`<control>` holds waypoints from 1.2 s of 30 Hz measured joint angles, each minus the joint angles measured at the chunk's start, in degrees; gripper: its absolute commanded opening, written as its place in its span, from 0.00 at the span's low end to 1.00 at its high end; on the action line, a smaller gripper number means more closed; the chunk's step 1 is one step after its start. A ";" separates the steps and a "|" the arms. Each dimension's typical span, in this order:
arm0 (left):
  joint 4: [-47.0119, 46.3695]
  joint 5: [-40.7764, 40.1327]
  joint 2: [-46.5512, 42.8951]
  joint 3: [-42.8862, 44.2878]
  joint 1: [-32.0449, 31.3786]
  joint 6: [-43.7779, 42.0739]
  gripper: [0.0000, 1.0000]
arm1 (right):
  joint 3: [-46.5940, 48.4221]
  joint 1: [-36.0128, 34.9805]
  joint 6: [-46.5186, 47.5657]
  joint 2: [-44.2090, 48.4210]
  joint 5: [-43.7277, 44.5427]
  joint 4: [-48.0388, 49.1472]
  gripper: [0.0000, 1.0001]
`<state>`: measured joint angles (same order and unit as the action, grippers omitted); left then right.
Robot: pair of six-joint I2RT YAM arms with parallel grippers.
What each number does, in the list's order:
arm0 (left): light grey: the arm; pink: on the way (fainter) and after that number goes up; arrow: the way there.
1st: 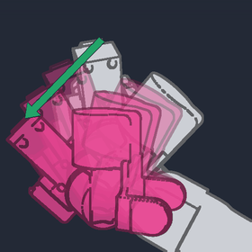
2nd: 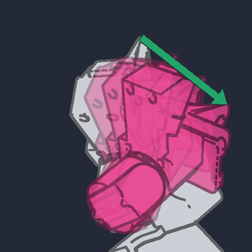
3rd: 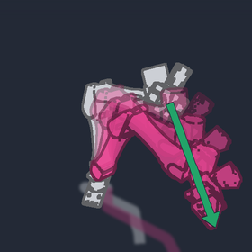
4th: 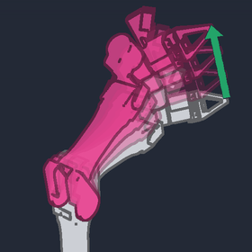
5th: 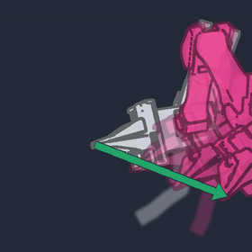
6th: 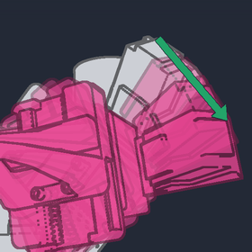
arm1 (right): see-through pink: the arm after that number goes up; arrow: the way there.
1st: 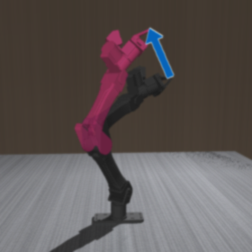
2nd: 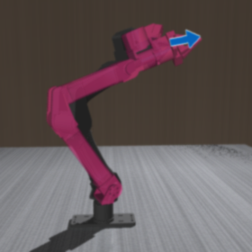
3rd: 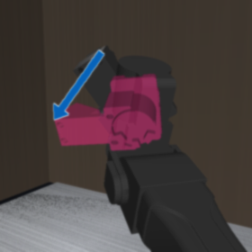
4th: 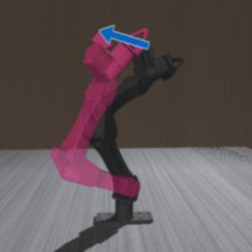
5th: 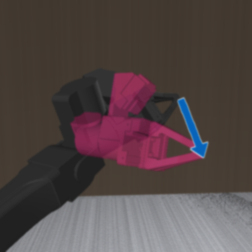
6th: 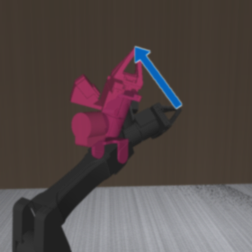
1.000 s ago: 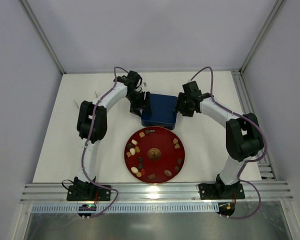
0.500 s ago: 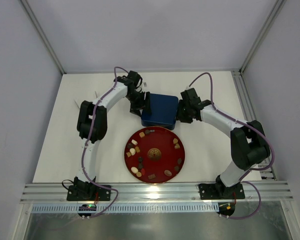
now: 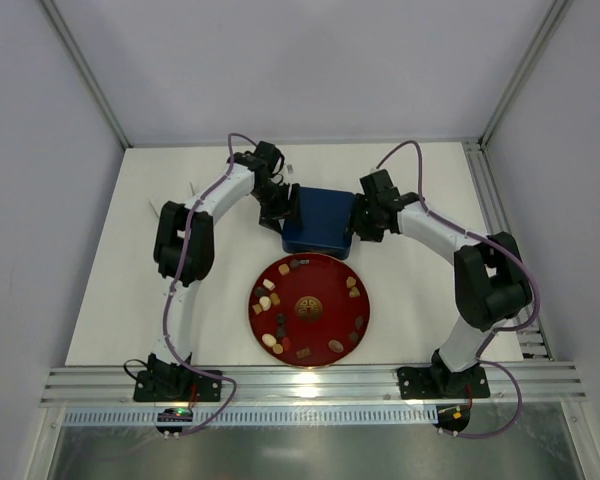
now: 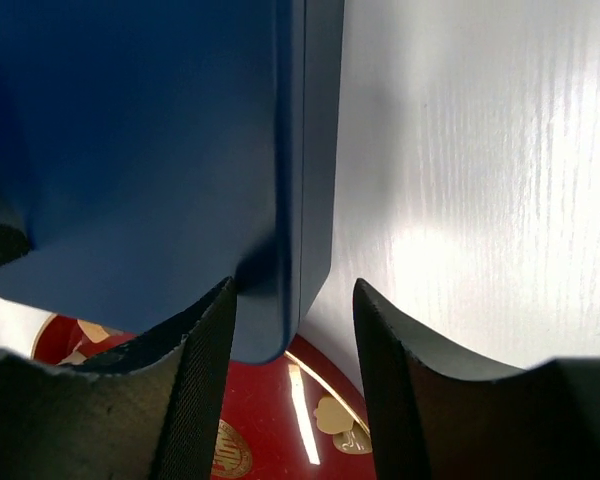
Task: Pack the chocolate
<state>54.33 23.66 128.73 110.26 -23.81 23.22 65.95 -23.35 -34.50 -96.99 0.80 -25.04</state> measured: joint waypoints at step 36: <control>7.98 -3.02 1.84 5.20 -0.07 -1.88 0.66 | 33.92 6.64 7.67 -23.71 2.14 -11.96 0.47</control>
<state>62.30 20.64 130.56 115.46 -23.88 21.34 99.88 -16.71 -26.83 -120.70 2.94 -36.99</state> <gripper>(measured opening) 0.664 0.471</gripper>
